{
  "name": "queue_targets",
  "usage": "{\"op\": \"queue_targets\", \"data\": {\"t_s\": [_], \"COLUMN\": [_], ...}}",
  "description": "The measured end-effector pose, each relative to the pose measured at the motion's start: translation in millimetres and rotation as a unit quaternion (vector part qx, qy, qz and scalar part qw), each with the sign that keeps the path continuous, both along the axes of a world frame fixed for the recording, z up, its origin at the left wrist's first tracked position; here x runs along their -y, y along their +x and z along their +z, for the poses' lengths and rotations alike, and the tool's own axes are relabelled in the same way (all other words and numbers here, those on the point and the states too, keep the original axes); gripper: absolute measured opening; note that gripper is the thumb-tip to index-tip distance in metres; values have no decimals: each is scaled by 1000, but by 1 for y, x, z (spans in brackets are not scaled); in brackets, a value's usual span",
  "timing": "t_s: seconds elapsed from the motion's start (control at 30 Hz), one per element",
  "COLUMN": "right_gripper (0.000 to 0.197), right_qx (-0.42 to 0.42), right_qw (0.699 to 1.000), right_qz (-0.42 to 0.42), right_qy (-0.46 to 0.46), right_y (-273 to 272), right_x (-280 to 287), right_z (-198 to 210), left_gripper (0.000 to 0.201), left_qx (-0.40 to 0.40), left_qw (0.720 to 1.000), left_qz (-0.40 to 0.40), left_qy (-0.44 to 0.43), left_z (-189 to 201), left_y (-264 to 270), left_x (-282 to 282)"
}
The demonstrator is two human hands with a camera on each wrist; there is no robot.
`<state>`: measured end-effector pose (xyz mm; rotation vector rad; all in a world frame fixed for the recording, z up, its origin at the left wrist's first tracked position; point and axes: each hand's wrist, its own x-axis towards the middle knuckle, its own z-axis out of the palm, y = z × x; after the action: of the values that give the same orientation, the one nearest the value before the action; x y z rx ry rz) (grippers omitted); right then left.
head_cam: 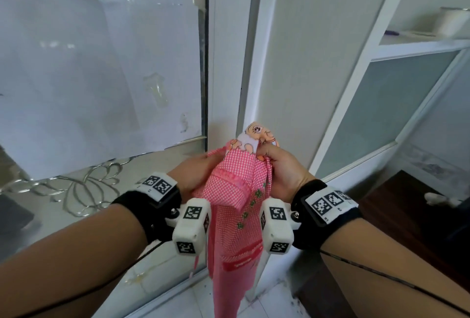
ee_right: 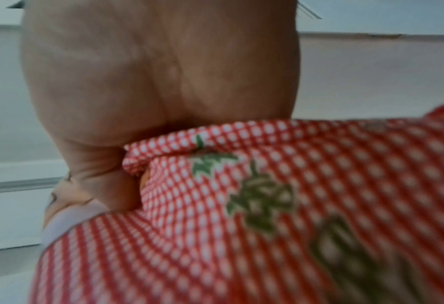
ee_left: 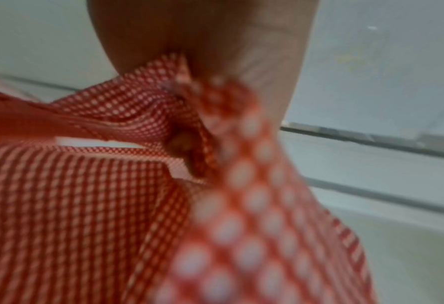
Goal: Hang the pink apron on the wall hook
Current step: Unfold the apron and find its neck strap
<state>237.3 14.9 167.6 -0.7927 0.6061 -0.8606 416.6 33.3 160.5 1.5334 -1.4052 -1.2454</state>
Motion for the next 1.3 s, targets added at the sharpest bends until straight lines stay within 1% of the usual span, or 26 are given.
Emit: {"op": "queue_targets", "data": {"t_s": [0.03,0.07,0.1,0.13,0.23,0.3,0.37,0.43,0.47,0.53,0.57,0.6,0.63,0.67,0.7,0.73,0.8,0.87,0.9,0.93,1.0,1.03,1.1,1.17,1.23,1.3], "right_gripper": [43,44,42,41,45,57,70,79,81,77,77,82,88,91,88,81,67,57,53,48,36,28,15,13,13,13], "right_qx": [-30,-69,-108,-141,-213,-269,-295,-292,-291,-293,-294,-294,-290,-281,-263,-238,-170,-115,-118,-139,-181,-189,-182,-162,-142,-130], "right_qw": [999,996,990,983,958,933,918,918,922,931,935,938,941,943,946,951,963,967,962,957,952,952,960,971,979,983], "right_qz": [25,53,82,106,174,210,226,219,200,141,112,90,83,87,95,100,127,174,197,204,187,173,138,103,76,54], "right_qy": [-14,-32,-47,-58,-83,-115,-141,-153,-158,-167,-166,-161,-156,-156,-162,-170,-164,-149,-149,-155,-163,-166,-163,-146,-128,-119], "right_y": [-2,-5,-7,-9,-10,-10,-11,-11,-11,-9,-7,-6,-5,-3,-1,1,5,7,8,9,10,9,9,7,6,6], "right_x": [0,0,0,1,4,7,11,16,19,26,29,33,36,39,38,37,34,34,34,34,36,36,35,35,35,35], "right_z": [1,0,0,-2,-4,-2,2,9,13,22,25,27,30,32,35,38,43,45,45,45,43,43,45,45,46,48], "left_gripper": [66,52,43,40,41,43,39,32,29,30,34,39,44,45,40,31,14,13,14,15,17,18,17,21,28,32], "left_qx": [-25,-39,-48,-31,41,125,214,279,308,374,390,390,381,371,363,355,342,330,318,300,245,207,119,48,31,33], "left_qw": [999,999,998,998,993,982,957,931,916,873,852,838,827,817,810,807,813,836,854,873,910,927,956,976,989,993], "left_qz": [20,32,39,32,10,-21,-45,-62,-73,-97,-107,-113,-116,-122,-131,-143,-159,-156,-148,-139,-121,-104,-45,-1,-21,-78], "left_qy": [-7,-13,-32,-49,-108,-142,-190,-229,-246,-298,-332,-365,-397,-423,-441,-449,-443,-410,-385,-359,-313,-295,-263,-212,-143,-88], "left_z": [3,7,12,18,37,49,58,68,73,80,82,85,88,91,94,96,98,97,97,97,96,95,93,87,77,62], "left_y": [5,9,12,15,18,16,14,13,13,13,13,10,8,4,1,-3,-7,-8,-6,-4,3,7,18,28,35,37], "left_x": [3,7,11,15,16,15,15,14,14,16,16,15,14,12,10,9,7,7,7,7,9,11,18,21,20,15]}}
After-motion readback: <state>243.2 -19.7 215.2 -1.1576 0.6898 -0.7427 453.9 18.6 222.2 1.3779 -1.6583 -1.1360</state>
